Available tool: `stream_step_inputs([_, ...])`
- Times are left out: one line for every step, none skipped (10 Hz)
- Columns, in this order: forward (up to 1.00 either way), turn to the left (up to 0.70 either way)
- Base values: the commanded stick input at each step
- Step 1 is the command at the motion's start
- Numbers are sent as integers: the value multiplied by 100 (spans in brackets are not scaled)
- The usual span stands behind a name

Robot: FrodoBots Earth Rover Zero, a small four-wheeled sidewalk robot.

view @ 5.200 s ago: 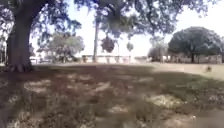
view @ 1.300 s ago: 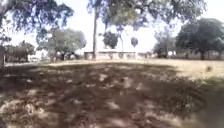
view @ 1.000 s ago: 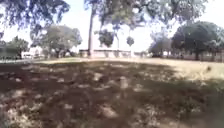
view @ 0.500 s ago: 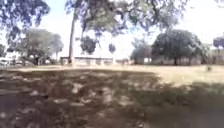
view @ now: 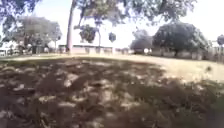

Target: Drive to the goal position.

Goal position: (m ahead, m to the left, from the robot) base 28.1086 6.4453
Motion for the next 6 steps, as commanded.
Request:
stream_step_inputs([70,0])
stream_step_inputs([70,0])
stream_step_inputs([70,0])
stream_step_inputs([70,0])
stream_step_inputs([70,0])
stream_step_inputs([70,0])
